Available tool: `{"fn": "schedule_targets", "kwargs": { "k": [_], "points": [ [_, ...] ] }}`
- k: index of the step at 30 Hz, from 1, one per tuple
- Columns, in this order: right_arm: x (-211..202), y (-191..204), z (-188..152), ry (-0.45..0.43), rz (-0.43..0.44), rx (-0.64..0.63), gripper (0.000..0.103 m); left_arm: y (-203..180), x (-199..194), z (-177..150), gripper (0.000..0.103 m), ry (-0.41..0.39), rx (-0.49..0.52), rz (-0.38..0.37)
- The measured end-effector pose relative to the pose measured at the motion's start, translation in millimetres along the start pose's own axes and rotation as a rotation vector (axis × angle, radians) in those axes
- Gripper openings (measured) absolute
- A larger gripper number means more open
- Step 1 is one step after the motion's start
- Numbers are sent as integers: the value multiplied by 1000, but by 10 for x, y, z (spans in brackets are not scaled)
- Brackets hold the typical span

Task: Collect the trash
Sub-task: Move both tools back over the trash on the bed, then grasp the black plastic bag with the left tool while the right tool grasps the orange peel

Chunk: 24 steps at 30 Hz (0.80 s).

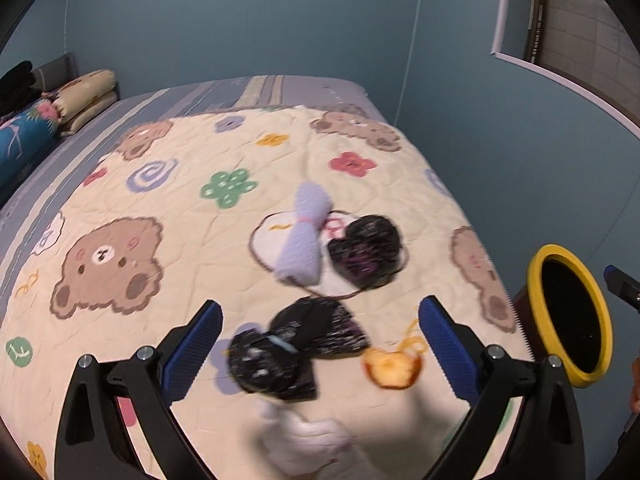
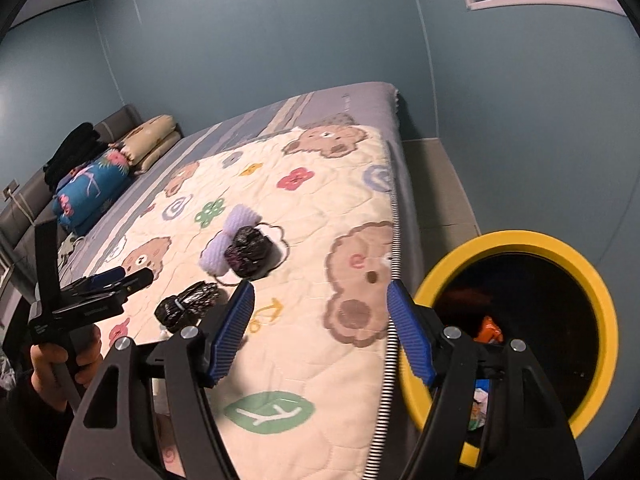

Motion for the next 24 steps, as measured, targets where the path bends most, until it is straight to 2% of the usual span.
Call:
{"fn": "schedule_targets", "kwargs": {
  "k": [12, 24],
  "points": [
    [418, 412, -94, 68, 58, -42, 66, 462, 297, -274, 95, 78, -47, 24],
    [1021, 991, -452, 177, 137, -173, 66, 732, 604, -498, 95, 138, -107, 22]
  ]
}}
Point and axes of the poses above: each gripper's, at about its wrist camera, not at the fingertips, and x roughly the way its jaws point, y to its left, z to its top, the point moved 1 cm from there along x, roughly the way its jaws point, and after that the axes turned 6 degrees about -z, right-handed, at the moved point
